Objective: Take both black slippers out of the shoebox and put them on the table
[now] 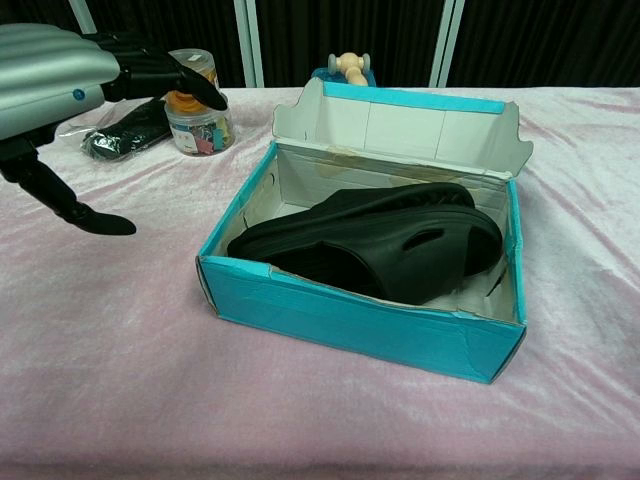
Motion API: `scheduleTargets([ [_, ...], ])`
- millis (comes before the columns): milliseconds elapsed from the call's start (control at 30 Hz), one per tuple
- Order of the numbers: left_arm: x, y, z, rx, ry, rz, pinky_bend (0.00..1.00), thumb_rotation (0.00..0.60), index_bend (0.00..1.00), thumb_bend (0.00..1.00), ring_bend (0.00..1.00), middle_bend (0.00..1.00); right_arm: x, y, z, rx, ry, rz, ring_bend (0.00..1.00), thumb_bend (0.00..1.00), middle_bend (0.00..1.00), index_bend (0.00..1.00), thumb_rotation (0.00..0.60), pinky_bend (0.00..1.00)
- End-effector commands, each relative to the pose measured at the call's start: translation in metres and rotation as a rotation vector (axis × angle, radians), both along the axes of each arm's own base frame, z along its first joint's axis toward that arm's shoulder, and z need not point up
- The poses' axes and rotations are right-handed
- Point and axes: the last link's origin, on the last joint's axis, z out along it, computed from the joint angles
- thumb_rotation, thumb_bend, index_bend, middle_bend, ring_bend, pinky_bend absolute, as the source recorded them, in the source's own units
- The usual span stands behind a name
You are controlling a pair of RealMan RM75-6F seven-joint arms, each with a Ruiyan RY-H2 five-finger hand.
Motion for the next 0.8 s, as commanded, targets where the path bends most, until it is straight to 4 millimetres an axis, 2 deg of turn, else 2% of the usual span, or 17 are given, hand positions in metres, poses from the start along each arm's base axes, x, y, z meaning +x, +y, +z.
scheduleTargets([
  [33,-0.002,0.0,-0.001,-0.002,-0.001,0.007,0.04,0.6,0.16,0.0,0.08,0.15,0.003,-0.003,0.0,0.004,0.006,0.0,0.0,0.17,0.05,0.08,0.6,0.22],
  [200,-0.006,0.0,-0.003,-0.012,-0.012,0.022,0.04,0.6,0.17,0.0,0.09,0.16,0.001,-0.002,-0.001,0.012,0.008,-0.017,0.0,0.17,0.05,0.08,0.6,0.22],
  [333,-0.003,0.0,-0.005,-0.03,-0.057,0.031,0.08,0.6,0.23,0.01,0.14,0.21,-0.009,0.007,-0.002,0.015,-0.002,-0.047,0.0,0.17,0.05,0.08,0.6,0.22],
  [400,0.002,0.0,-0.005,-0.031,-0.09,0.025,0.11,0.6,0.26,0.05,0.18,0.25,-0.017,0.015,-0.003,0.013,-0.014,-0.073,0.0,0.17,0.05,0.08,0.6,0.22],
  [533,0.02,0.004,-0.008,-0.025,-0.147,-0.008,0.25,0.6,0.32,0.14,0.28,0.34,-0.036,0.033,-0.004,0.001,-0.056,-0.134,0.0,0.17,0.05,0.08,0.6,0.22],
  [600,0.03,0.008,-0.013,-0.023,-0.156,-0.02,0.31,0.6,0.31,0.16,0.3,0.35,-0.045,0.041,-0.005,-0.005,-0.071,-0.161,0.0,0.17,0.05,0.08,0.6,0.22],
  [700,0.047,0.014,-0.024,-0.031,-0.167,-0.025,0.37,0.6,0.22,0.16,0.31,0.32,-0.055,0.052,-0.005,-0.014,-0.082,-0.189,0.0,0.17,0.05,0.08,0.6,0.22],
  [733,0.062,0.018,-0.037,-0.075,-0.212,0.004,0.39,0.6,0.18,0.16,0.31,0.31,-0.066,0.062,-0.004,-0.021,-0.095,-0.229,0.0,0.17,0.05,0.08,0.6,0.22],
  [800,0.075,0.022,-0.05,-0.096,-0.234,0.039,0.42,0.6,0.14,0.16,0.31,0.3,-0.071,0.067,-0.004,-0.024,-0.103,-0.238,0.0,0.17,0.05,0.08,0.6,0.22],
])
